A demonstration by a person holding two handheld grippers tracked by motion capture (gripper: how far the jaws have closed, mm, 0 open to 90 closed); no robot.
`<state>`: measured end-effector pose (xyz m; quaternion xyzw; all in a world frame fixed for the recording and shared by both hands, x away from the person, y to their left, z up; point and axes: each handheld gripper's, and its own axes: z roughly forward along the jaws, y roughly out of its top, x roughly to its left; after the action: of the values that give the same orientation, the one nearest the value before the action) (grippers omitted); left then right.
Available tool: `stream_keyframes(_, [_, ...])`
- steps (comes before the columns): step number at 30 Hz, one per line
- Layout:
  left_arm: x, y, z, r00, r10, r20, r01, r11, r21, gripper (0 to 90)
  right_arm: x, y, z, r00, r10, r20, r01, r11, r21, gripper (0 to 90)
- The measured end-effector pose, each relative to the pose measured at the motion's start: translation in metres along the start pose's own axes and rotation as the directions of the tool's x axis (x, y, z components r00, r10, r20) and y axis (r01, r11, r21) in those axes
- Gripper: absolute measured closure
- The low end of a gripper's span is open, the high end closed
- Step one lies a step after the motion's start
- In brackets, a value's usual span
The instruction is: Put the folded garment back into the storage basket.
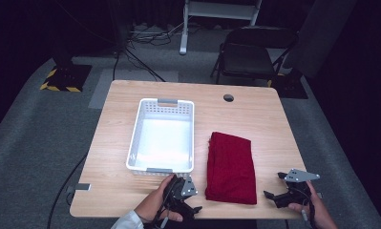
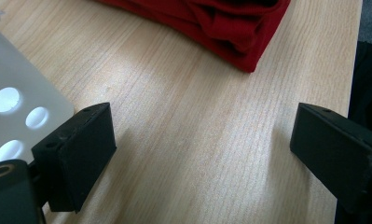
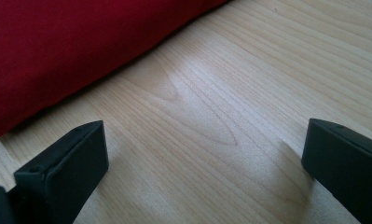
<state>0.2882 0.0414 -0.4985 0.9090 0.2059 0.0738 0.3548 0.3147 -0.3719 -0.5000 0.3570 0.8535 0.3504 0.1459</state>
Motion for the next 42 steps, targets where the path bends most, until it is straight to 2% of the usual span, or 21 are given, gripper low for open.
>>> stream_keyframes(4, [-0.002,-0.001,0.001,0.9999,-0.013,-0.01,0.013,0.9999,-0.011,5.5,0.0,0.0,0.0,1.0,-0.001,-0.001,0.001,1.0,0.0,0.3])
stream_keyframes(10, [-0.002,-0.001,0.001,0.9999,-0.012,-0.012,0.012,0.9997,-0.019,5.4,0.0,0.0,0.0,1.0,-0.001,-0.001,0.001,1.0,0.0,0.3])
stream_keyframes(12, [-0.003,0.001,0.002,0.9998,-0.001,-0.017,0.001,0.9999,-0.011,5.4,0.0,0.0,0.0,1.0,-0.001,-0.001,0.001,1.0,0.0,0.3])
stream_keyframes(16, [-0.005,0.003,0.003,0.9998,-0.005,-0.021,0.005,1.0,-0.002,5.5,0.0,0.0,0.0,1.0,0.0,0.0,0.0,1.0,0.0,0.3])
stream_keyframes(17, [-0.005,0.003,0.003,0.9997,-0.017,-0.018,0.017,0.9999,-0.001,5.5,0.0,0.0,0.0,1.0,0.0,0.0,0.0,1.0,0.0,0.3])
stream_keyframes(23, [-0.009,0.007,0.004,0.9999,-0.004,-0.01,0.004,0.9998,0.02,6.4,0.0,0.0,0.0,1.0,-0.001,0.0,0.001,1.0,0.0,0.3])
stream_keyframes(27, [-0.011,0.013,0.007,0.9994,0.021,-0.026,-0.021,0.9996,0.019,7.0,0.0,0.0,0.0,1.0,-0.001,-0.001,0.001,1.0,0.0,0.3])
stream_keyframes(32, [-0.011,0.017,0.01,0.9998,0.021,0.0,-0.021,0.9993,0.03,9.1,0.0,0.0,0.0,1.0,-0.001,0.0,0.001,1.0,0.0,0.3])
stream_keyframes(36, [-0.012,0.022,0.012,0.9997,0.024,0.006,-0.024,0.9985,0.05,10.2,0.0,0.0,0.0,1.0,-0.001,0.001,0.001,1.0,-0.001,0.3])
stream_keyframes(42, [-0.015,0.031,0.022,0.9997,0.017,0.016,-0.018,0.9988,0.045,9.3,0.0,0.0,0.0,1.0,-0.001,0.001,0.001,1.0,-0.001,0.3])
